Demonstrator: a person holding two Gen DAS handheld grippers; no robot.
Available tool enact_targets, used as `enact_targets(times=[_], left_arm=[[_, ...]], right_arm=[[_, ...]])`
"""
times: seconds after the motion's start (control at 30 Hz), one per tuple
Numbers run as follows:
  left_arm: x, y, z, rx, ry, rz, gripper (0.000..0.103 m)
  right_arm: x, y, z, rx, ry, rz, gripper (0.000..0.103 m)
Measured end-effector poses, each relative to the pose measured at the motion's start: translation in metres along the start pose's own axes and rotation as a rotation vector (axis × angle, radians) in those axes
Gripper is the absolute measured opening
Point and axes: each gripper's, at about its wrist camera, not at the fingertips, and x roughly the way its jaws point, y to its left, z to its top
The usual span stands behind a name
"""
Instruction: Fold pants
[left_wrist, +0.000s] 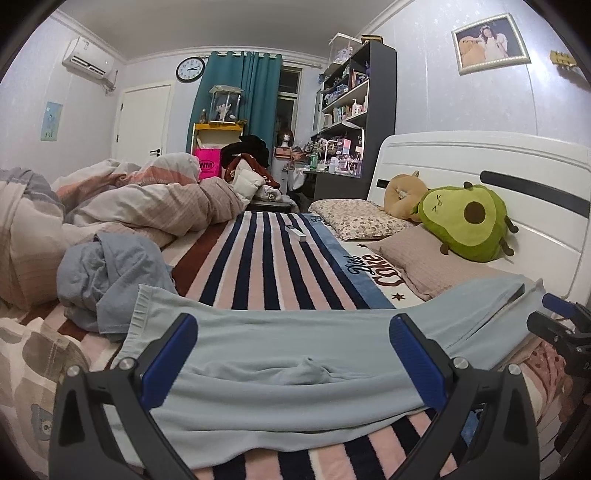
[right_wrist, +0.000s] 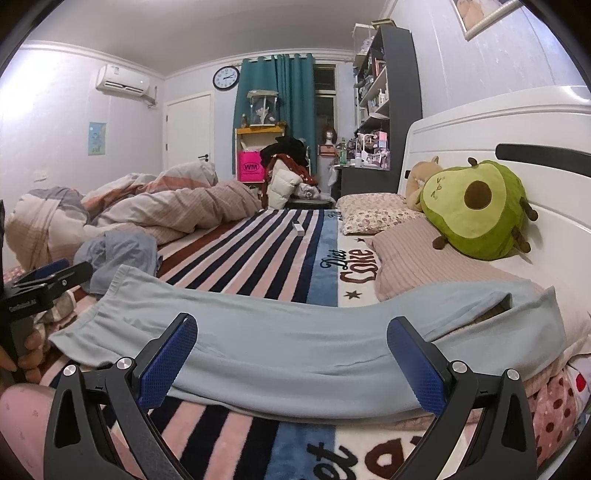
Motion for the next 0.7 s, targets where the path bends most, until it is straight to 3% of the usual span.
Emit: enact_targets(times=[0.7], left_arm=[[-0.0016,-0.0024,-0.0002,0.013,0.017,0.018,0.102]], right_arm=[[-0.0076,-0.0013,-0.0039,0.008,0.0,0.006,0.103]])
